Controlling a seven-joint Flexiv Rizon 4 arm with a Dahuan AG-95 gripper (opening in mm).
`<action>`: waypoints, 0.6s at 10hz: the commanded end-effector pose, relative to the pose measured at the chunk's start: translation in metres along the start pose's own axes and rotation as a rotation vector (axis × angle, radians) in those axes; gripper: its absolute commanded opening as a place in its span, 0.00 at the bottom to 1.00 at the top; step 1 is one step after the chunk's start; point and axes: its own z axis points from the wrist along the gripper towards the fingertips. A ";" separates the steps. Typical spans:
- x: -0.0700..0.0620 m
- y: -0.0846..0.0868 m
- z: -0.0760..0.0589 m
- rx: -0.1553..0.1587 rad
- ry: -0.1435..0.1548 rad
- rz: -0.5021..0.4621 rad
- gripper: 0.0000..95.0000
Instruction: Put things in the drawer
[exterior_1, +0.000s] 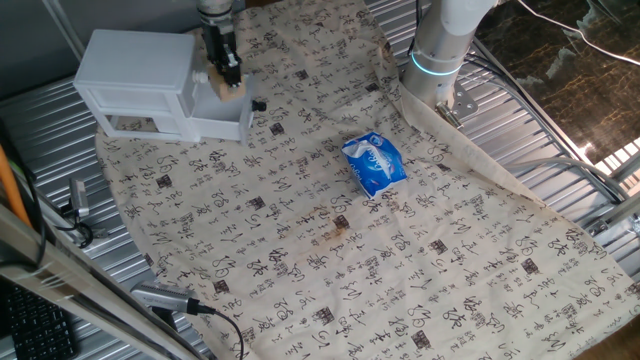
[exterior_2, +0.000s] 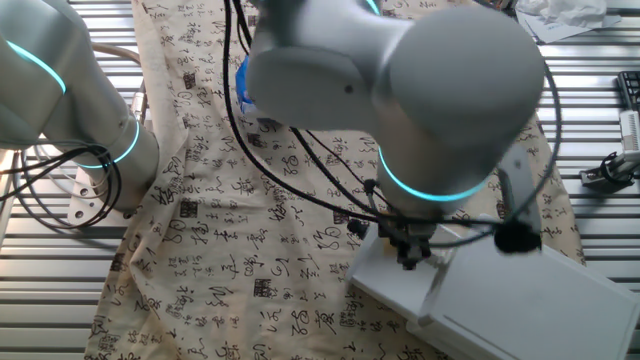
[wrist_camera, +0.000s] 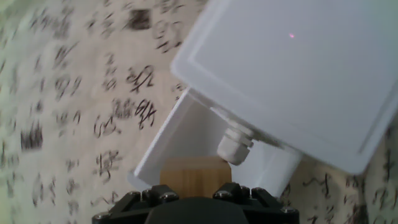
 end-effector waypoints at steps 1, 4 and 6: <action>-0.010 -0.002 -0.004 -0.032 0.001 0.129 0.00; -0.011 0.008 -0.003 -0.037 0.006 0.152 0.00; -0.012 0.022 -0.001 -0.032 0.003 0.164 0.00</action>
